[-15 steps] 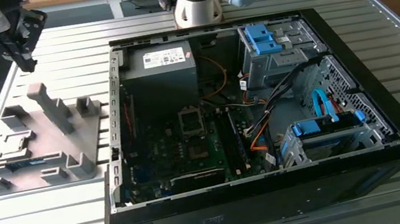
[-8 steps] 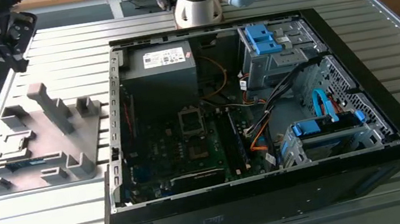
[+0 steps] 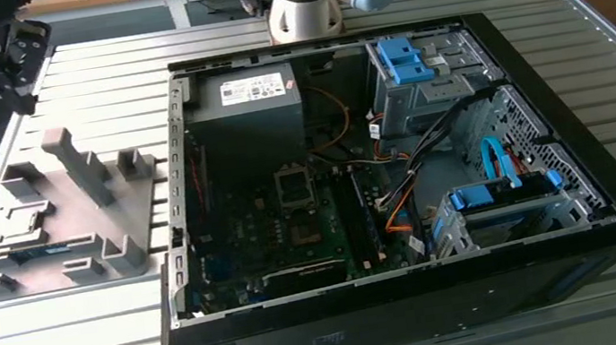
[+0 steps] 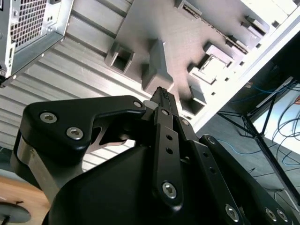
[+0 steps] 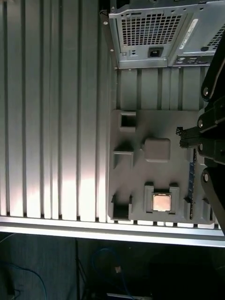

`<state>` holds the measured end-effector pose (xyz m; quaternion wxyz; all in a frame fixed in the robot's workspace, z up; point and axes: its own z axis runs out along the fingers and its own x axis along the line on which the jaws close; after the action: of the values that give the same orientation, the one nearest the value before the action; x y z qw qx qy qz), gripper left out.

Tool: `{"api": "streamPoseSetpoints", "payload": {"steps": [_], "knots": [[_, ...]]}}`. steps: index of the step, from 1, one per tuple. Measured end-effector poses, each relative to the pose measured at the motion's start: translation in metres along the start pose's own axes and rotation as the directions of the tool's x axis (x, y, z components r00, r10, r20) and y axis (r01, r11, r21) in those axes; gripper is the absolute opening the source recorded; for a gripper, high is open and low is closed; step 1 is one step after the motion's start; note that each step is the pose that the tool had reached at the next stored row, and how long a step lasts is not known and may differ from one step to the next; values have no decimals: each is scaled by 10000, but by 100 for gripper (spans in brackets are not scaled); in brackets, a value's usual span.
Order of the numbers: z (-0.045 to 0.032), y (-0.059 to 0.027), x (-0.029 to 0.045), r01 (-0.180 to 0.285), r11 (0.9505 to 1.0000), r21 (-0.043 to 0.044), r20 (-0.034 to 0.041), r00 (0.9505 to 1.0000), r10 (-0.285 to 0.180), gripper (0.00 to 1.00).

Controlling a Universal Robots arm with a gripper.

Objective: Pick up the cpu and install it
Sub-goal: 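Reach for the cpu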

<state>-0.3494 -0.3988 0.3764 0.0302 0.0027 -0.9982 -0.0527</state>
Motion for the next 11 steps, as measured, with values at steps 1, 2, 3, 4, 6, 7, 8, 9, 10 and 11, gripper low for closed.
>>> {"api": "streamPoseSetpoints", "payload": {"steps": [1, 2, 3, 4, 6, 7, 8, 9, 10, 11], "knots": [[4, 0, 21, 11, 10000, 3, -1, 10000, -11, 10], [12, -1, 49, 21, 10000, 3, -2, 10000, -21, 10], [22, -1, 71, 25, 10000, 4, -2, 10000, -25, 10], [34, -2, 93, 27, 10000, 4, -3, 10000, -27, 10], [62, -5, 138, 28, 10000, 4, -3, 10000, -28, 10], [77, -7, 157, 29, 10000, 4, -3, 10000, -29, 10], [94, -8, 174, 28, 10000, 3, -2, 10000, -28, 10], [111, -10, 188, 29, 10000, 2, 0, 10000, -29, 10], [128, -11, 202, 28, 10000, 4, -2, 10000, -28, 10], [146, -13, 218, 28, 10000, 5, -4, 10000, -28, 10]]}}
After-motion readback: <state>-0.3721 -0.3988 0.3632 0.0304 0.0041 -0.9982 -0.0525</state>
